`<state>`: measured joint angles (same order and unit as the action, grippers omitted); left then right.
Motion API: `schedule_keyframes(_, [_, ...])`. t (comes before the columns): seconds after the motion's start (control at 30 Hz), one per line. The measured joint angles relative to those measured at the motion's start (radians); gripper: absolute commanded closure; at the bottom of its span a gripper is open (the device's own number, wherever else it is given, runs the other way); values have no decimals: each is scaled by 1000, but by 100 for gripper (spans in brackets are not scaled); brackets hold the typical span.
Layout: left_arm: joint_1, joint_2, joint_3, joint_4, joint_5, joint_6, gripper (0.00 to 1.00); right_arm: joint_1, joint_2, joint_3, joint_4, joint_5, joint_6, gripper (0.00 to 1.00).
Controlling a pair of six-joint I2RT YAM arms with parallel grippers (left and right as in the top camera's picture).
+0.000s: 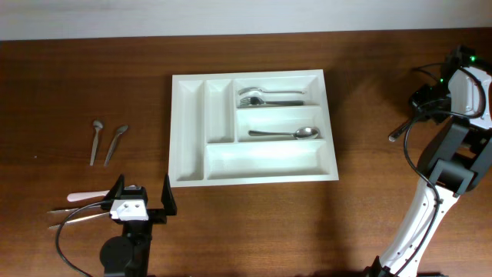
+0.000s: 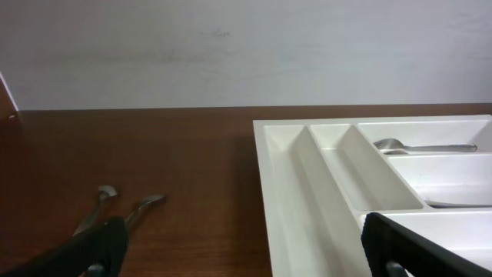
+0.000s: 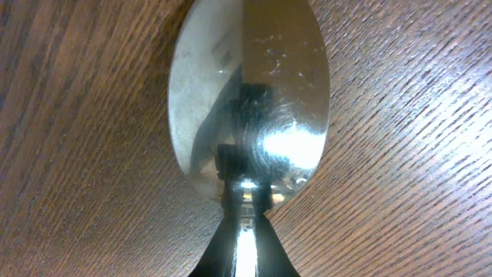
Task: Pack container
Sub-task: 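Carry the spoon with the right gripper into the middle compartment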
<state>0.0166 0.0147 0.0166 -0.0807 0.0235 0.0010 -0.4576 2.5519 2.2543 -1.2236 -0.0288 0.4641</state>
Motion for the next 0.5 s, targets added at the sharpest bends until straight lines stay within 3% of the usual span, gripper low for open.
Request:
schedule_keyframes(0.23, [0,0,0,0,0,0,1,14,0,32,-46,-12,4,96])
schedule_keyframes(0.5, [0,0,0,0,0,0,1,95,-48,170,-209,-19,1,96])
